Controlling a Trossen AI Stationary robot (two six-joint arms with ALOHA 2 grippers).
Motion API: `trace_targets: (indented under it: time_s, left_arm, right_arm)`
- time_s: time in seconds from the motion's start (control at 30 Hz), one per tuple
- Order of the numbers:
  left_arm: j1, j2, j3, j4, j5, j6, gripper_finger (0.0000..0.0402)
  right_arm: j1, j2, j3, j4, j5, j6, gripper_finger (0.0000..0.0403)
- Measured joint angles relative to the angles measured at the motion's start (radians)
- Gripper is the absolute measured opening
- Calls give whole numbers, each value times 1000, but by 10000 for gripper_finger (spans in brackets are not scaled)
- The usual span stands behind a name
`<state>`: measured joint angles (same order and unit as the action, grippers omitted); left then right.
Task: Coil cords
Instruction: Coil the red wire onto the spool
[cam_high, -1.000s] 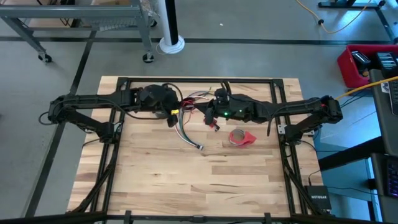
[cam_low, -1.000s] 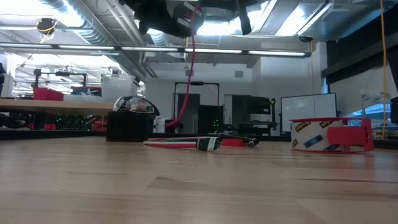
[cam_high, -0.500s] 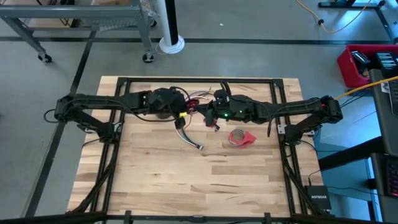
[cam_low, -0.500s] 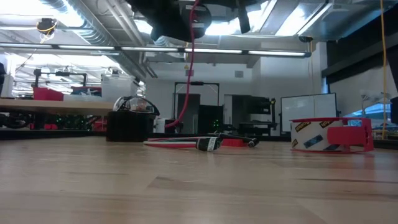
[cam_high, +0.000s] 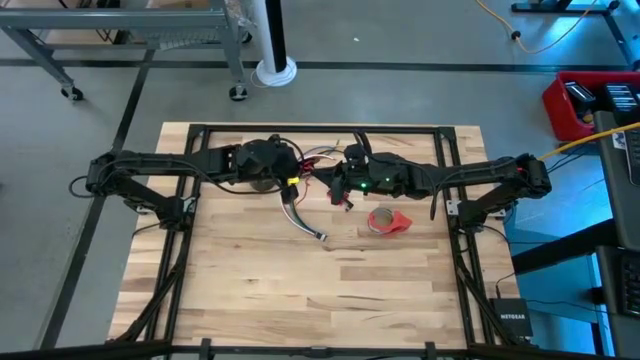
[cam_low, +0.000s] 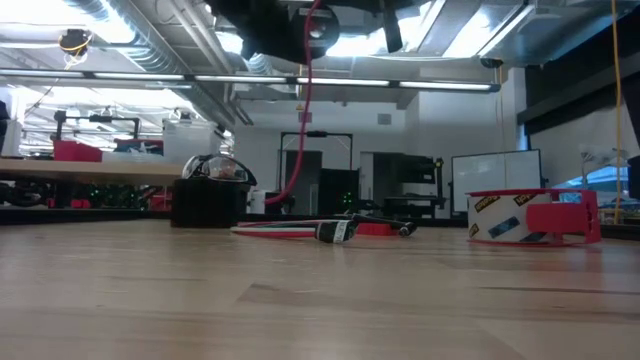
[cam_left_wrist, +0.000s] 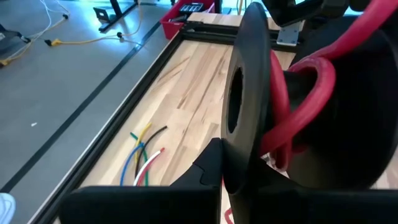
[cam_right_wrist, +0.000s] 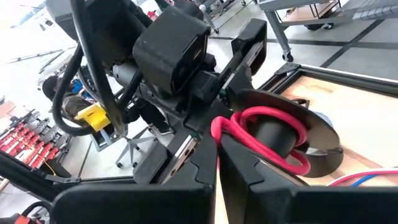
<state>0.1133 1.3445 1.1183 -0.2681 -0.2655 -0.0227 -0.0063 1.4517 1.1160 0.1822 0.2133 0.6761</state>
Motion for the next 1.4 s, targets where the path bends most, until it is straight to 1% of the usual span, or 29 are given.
trace_targets:
  time_s: [0.27, 0.37, 0.47, 0.6, 0.8, 0.93, 1.2, 1.4]
  left_arm:
    - [-4, 3, 0, 77, 13, -5, 0]
    - [-5, 6, 0, 99, 22, -5, 0]
    - [-5, 6, 0, 100, 23, -4, 0]
    - [-5, 6, 0, 108, 23, -18, 0]
    - [-5, 6, 3, 181, 25, -37, 0]
    - [-5, 6, 3, 222, 34, -48, 0]
    - [-5, 6, 3, 231, 47, -57, 0]
    - [-5, 6, 3, 288, 47, -56, 0]
  right_arm:
    - [-1, 3, -2, 25, -93, -3, 11]
    - [-1, 3, -2, 31, -108, -3, 11]
    - [-1, 3, -2, 29, -109, -3, 21]
    - [-1, 3, -2, 30, -109, -1, 44]
    - [-1, 3, -3, 25, -109, 26, 67]
    - [-1, 3, -4, 23, -109, 31, 71]
    - [-1, 3, -4, 22, -109, 33, 71]
    - [-1, 9, -3, 5, -109, 34, 72]
